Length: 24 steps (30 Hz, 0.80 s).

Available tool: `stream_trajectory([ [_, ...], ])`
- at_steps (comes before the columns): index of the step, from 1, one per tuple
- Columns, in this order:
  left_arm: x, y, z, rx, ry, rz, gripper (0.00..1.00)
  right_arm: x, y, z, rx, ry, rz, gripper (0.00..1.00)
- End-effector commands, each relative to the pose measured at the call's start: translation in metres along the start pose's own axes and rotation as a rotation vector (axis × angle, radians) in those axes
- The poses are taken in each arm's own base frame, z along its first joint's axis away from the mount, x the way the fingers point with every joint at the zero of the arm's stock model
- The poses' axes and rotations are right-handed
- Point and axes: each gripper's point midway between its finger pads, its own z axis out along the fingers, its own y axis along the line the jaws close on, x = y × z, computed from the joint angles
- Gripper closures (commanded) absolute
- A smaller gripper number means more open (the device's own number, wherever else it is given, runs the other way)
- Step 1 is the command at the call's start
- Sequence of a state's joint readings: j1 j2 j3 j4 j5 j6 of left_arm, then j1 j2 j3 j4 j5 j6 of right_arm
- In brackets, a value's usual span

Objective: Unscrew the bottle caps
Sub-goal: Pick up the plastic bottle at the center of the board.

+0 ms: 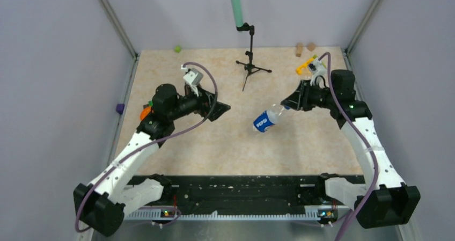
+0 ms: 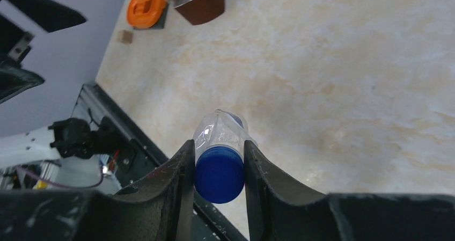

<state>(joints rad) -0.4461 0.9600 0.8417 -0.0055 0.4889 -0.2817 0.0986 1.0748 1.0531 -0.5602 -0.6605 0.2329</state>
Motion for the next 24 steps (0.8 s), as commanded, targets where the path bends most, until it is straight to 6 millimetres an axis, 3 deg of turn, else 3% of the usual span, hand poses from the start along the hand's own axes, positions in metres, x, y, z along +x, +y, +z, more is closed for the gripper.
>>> stream_trajectory([
  [1, -0.008, -0.050, 0.012, 0.305, 0.075, -0.047, 0.07, -0.004, 0.058, -0.009, -0.282, -0.044, -0.091, 1.00],
  [8, 0.028, -0.070, 0.032, 0.280, 0.167, 0.080, 0.02, 0.012, 0.087, -0.001, -0.431, -0.029, -0.066, 1.00],
  [15, 0.054, -0.098, 0.037, 0.432, 0.277, 0.076, 0.02, 0.016, 0.119, -0.015, -0.651, -0.066, -0.099, 1.00],
  [24, 0.084, -0.104, 0.033, 0.501, 0.433, 0.054, 0.02, 0.034, 0.142, -0.025, -0.769, -0.019, -0.190, 1.00],
])
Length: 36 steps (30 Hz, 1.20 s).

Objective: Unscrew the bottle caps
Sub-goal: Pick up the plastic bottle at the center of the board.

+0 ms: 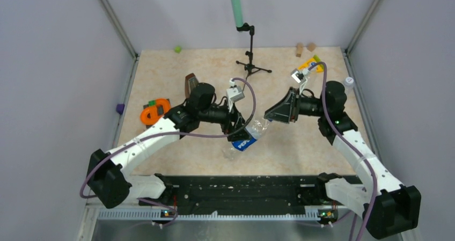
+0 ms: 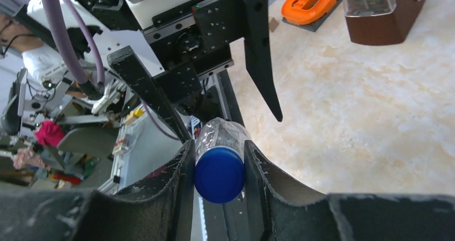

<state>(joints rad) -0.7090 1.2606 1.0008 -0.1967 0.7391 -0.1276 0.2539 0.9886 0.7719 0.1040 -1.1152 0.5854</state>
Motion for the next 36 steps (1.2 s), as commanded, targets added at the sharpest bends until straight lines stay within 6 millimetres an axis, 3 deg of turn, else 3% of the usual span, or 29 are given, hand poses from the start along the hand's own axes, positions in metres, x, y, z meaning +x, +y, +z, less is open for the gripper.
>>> stream_trajectory([
  [1, -0.004, -0.018, -0.002, 0.085, 0.035, 0.038, 0.04, 0.001, 0.034, 0.003, -0.128, 0.021, -0.127, 1.00],
  [4, 0.000, -0.031, -0.004, 0.156, 0.035, 0.036, 0.13, 0.005, 0.033, 0.006, -0.134, 0.028, -0.131, 1.00],
  [11, 0.016, -0.045, -0.007, 0.244, 0.082, -0.006, 0.07, 0.001, 0.028, 0.009, -0.113, -0.002, -0.141, 1.00],
  [20, 0.018, -0.026, -0.004, 0.124, 0.066, -0.023, 0.05, -0.002, 0.035, 0.009, -0.159, -0.001, -0.138, 1.00],
  [23, 0.012, -0.023, -0.002, 0.109, 0.043, -0.014, 0.10, -0.005, 0.045, 0.007, -0.196, -0.022, -0.145, 1.00],
  [28, 0.004, -0.047, -0.004, 0.244, 0.025, -0.007, 0.28, -0.007, 0.039, 0.010, -0.179, -0.037, -0.114, 1.00],
  [36, 0.006, -0.054, -0.007, 0.285, 0.025, -0.009, 0.28, -0.003, 0.035, 0.011, -0.174, -0.058, -0.095, 1.00],
])
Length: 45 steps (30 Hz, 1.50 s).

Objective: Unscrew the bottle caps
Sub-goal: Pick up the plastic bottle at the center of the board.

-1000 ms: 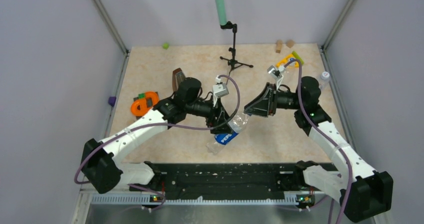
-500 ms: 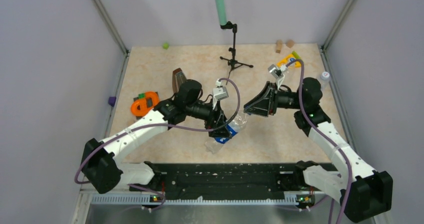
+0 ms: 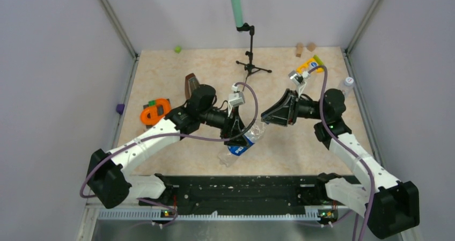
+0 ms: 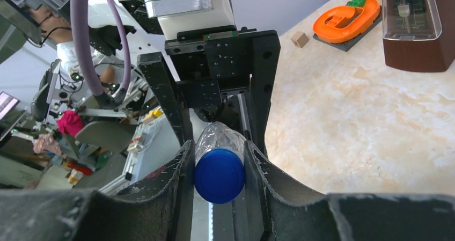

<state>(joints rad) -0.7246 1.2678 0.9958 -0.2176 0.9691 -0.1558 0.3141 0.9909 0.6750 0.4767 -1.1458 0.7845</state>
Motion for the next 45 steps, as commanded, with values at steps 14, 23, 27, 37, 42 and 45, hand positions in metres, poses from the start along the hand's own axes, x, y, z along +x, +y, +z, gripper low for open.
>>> stream_trajectory([
  [14, 0.000, 0.025, 0.003, -0.136, -0.012, 0.009, 0.89, 0.002, -0.001, 0.001, -0.004, -0.059, -0.003, 1.00],
  [23, 0.023, 0.082, -0.035, -0.581, 0.139, 0.096, 1.00, 0.016, -0.044, -0.002, 0.204, -0.005, 0.103, 0.34],
  [27, 0.033, 0.094, -0.042, -0.691, 0.219, 0.206, 1.00, 0.014, -0.047, -0.002, 0.223, -0.030, 0.127, 0.32],
  [37, 0.012, 0.090, -0.058, -0.804, 0.098, 0.540, 1.00, 0.019, -0.083, -0.021, 0.440, -0.283, 0.357, 0.29],
  [42, 0.011, 0.081, -0.064, -0.781, -0.002, 0.800, 1.00, 0.021, -0.084, -0.025, 0.446, -0.337, 0.399, 0.30],
  [45, 0.009, 0.081, -0.067, -0.794, -0.015, 0.849, 1.00, 0.022, -0.079, -0.019, 0.417, -0.278, 0.431, 0.30],
])
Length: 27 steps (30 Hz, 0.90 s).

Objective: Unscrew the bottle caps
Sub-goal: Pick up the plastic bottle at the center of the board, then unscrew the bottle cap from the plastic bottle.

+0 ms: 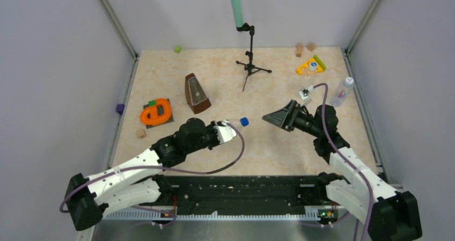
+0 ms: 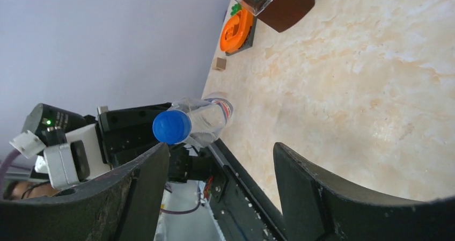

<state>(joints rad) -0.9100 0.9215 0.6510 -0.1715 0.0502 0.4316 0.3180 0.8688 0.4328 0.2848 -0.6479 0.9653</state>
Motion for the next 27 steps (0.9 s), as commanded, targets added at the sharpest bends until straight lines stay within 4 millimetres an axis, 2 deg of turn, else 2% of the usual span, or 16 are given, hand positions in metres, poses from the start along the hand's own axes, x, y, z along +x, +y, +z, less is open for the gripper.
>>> stream_trajectory([
  [1, -0.032, 0.021, 0.001, -0.090, -0.141, 0.149, 1.00, -0.011, 0.028, 0.005, -0.075, 0.018, 0.025, 0.31],
  [5, -0.017, 0.022, 0.006, -0.099, -0.055, 0.239, 1.00, -0.002, 0.046, 0.007, -0.158, 0.115, 0.021, 0.34],
  [9, -0.023, 0.027, 0.005, -0.136, -0.059, 0.304, 1.00, 0.002, 0.049, 0.014, -0.122, 0.171, -0.006, 0.35],
  [10, -0.030, 0.029, 0.005, -0.146, -0.085, 0.311, 1.00, 0.001, 0.051, 0.017, -0.118, 0.174, -0.013, 0.35],
  [13, -0.032, 0.028, 0.007, -0.140, -0.085, 0.317, 1.00, 0.004, 0.061, 0.023, -0.152, 0.177, -0.021, 0.36],
  [17, -0.032, 0.024, 0.009, -0.130, -0.073, 0.323, 1.00, 0.013, 0.056, 0.030, -0.132, 0.215, 0.009, 0.43],
  [19, -0.034, 0.023, 0.008, -0.129, -0.077, 0.327, 1.00, 0.017, 0.053, 0.032, -0.125, 0.232, 0.018, 0.51],
  [27, -0.033, 0.020, 0.009, -0.123, -0.081, 0.348, 1.00, 0.020, 0.055, 0.038, -0.126, 0.242, 0.024, 0.52],
])
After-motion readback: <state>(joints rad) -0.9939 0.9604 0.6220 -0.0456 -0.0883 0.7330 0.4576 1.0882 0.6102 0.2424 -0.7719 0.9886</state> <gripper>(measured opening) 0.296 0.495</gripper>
